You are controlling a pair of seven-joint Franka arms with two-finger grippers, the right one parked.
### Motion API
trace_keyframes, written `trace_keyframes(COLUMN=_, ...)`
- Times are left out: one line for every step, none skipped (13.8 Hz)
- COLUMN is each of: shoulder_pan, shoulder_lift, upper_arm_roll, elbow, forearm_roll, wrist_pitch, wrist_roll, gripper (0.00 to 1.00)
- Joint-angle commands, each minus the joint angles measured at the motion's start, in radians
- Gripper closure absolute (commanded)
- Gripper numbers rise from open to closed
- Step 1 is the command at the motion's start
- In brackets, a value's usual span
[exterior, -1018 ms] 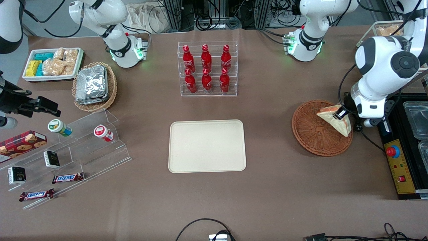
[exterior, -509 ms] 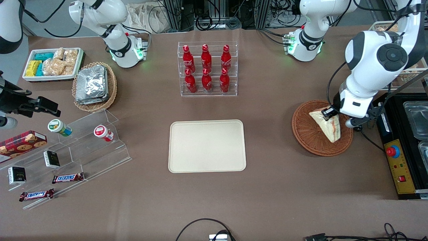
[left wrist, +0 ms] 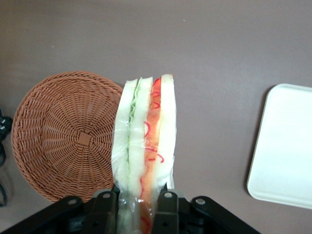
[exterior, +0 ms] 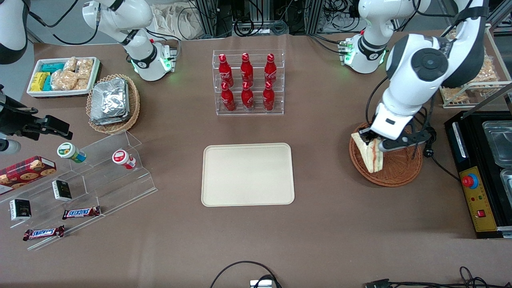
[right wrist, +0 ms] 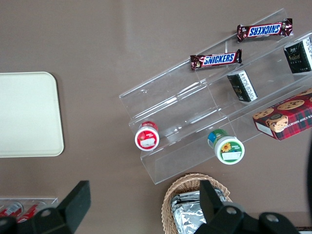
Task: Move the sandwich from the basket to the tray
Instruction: 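Lift the sandwich out of the basket with the left gripper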
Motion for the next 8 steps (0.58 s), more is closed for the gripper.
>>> trace_keyframes(shoulder_pan=-0.004, shoulder_lift=0.1, upper_arm_roll=-0.051, elbow=0.133, forearm_roll=0.048, wrist_pitch=-0.075, wrist_roll=-0.007, gripper=0.72)
trace_keyframes(shoulder_pan=-0.004, shoulder_lift=0.109, upper_arm_roll=-0.06, elbow=0.147, forearm_roll=0.046, wrist_pitch=-0.075, wrist_roll=-0.008, gripper=0.72)
trace_keyframes(shoulder_pan=-0.004, shoulder_lift=0.117, upper_arm_roll=-0.069, elbow=0.161, forearm_roll=0.048, wrist_pitch=-0.075, wrist_roll=-0.008, gripper=0.72)
trace_keyframes(shoulder_pan=-0.004, shoulder_lift=0.126, upper_arm_roll=-0.079, elbow=0.178, forearm_roll=0.048, wrist_pitch=-0.077, wrist_roll=-0.01, gripper=0.72)
trace_keyframes(shoulder_pan=-0.004, shoulder_lift=0.138, upper_arm_roll=-0.092, elbow=0.19, forearm_roll=0.048, wrist_pitch=-0.077, wrist_roll=-0.008, gripper=0.72)
trace_keyframes(shoulder_pan=-0.006, shoulder_lift=0.148, upper_arm_roll=-0.106, elbow=0.205, forearm_roll=0.055, wrist_pitch=-0.077, wrist_roll=-0.008, gripper=0.72)
trace_keyframes(shoulder_pan=-0.021, shoulder_lift=0.158, upper_arm_roll=-0.115, elbow=0.219, forearm_roll=0.075, wrist_pitch=-0.077, wrist_roll=-0.008, gripper=0.72)
trace_keyframes(shoulder_pan=-0.042, shoulder_lift=0.174, upper_arm_roll=-0.116, elbow=0.236, forearm_roll=0.101, wrist_pitch=-0.077, wrist_roll=-0.008, gripper=0.72)
